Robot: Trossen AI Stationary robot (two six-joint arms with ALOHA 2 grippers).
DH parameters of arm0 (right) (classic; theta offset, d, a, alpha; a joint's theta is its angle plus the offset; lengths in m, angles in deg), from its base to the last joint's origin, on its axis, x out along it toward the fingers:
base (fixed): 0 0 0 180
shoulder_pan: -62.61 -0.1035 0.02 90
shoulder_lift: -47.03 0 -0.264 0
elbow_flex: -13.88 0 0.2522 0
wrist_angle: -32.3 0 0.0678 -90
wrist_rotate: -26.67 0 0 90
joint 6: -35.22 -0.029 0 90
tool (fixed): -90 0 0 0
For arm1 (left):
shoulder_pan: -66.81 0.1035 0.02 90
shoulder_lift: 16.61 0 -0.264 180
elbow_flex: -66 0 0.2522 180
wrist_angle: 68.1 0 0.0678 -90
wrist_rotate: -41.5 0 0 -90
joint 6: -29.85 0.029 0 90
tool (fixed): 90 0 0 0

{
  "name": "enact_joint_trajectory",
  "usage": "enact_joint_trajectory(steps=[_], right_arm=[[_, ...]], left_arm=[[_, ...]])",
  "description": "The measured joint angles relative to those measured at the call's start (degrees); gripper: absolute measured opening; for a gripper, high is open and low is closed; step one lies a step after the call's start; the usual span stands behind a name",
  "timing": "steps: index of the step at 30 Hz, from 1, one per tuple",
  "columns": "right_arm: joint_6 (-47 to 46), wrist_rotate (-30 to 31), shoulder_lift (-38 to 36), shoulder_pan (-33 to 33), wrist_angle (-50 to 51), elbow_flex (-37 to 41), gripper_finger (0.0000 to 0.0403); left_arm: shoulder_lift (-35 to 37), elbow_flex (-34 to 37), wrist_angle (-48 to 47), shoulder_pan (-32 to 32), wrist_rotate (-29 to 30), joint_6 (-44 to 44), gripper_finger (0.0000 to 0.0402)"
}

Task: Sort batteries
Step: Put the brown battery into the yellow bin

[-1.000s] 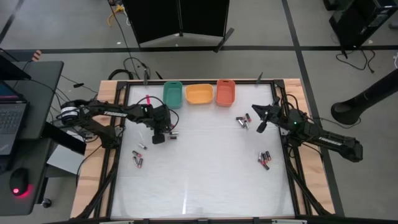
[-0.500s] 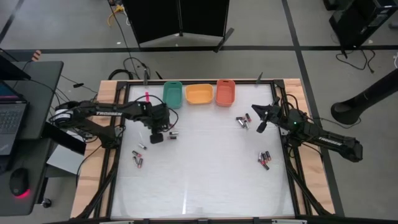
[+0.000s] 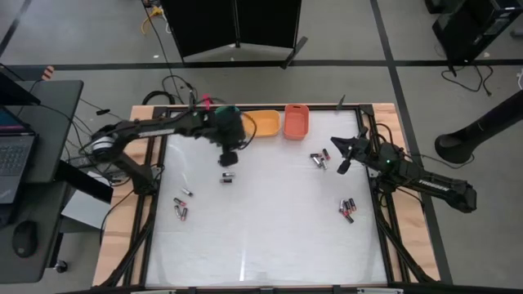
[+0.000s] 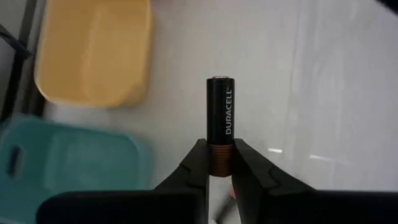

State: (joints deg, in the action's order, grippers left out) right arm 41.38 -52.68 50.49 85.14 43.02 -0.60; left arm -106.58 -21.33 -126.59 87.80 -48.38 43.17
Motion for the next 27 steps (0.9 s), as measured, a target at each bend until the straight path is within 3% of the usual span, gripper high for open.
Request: enact_joint_trajectory(steps=[8,17,21,27], right_arm=[[0.00,0.00,0.00,0.00,-0.26,0.00,0.0028],[-0.01,0.00,0.00,-0.01,-0.32,0.01,0.0028],[0.01,0.00,0.00,0.01,-0.32,-0.01,0.0028],[0.01,-0.02,0.00,-0.01,-0.30,0.01,0.0028]], left_arm=[[-17.89,-18.46,-5.68,6.65,-0.34,8.90,0.0046],[-36.98,-37.81,-11.58,12.16,-1.44,13.09,0.0046],[-42.30,-42.44,-14.83,13.27,-2.57,13.66,0.0046],[-45.21,-43.42,-15.11,13.54,-4.24,14.59,0.0046]])
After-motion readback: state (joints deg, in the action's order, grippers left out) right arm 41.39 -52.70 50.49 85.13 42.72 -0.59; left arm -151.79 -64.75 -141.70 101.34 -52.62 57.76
